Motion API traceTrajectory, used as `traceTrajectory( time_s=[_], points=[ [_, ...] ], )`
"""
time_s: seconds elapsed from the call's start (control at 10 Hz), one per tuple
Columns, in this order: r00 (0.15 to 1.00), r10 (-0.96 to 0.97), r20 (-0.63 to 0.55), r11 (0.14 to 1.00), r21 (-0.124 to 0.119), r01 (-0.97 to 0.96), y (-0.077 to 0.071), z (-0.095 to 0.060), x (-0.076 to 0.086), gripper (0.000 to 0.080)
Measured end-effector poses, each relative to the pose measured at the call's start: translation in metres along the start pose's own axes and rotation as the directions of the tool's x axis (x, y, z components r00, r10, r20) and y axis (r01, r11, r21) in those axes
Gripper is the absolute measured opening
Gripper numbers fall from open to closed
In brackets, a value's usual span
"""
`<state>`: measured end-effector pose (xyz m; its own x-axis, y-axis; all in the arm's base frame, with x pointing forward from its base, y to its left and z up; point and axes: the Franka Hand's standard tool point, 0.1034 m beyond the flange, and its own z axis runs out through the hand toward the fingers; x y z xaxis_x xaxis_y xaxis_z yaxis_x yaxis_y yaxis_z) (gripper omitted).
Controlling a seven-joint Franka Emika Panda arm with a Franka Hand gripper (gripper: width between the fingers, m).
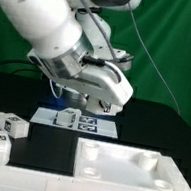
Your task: Assemble one leg
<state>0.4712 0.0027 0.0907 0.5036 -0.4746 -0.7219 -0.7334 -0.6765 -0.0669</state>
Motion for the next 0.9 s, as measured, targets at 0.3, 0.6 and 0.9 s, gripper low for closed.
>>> traceTrajectory(
  time_s=[0.3, 0.6, 0.9],
  points=[
    [1.000, 0.007, -0.022, 1.000, 0.008, -0.007, 0.000, 0.001, 0.005, 0.0285],
    [0.950, -0.122, -0.288, 0.992, -0.024, 0.121, -0.054, -0.040, 0.003, 0.0285],
    [0.815, -0.262, -0.517, 0.962, -0.076, 0.261, -0.107, -0.063, -0.005, 0.0285]
  ],
)
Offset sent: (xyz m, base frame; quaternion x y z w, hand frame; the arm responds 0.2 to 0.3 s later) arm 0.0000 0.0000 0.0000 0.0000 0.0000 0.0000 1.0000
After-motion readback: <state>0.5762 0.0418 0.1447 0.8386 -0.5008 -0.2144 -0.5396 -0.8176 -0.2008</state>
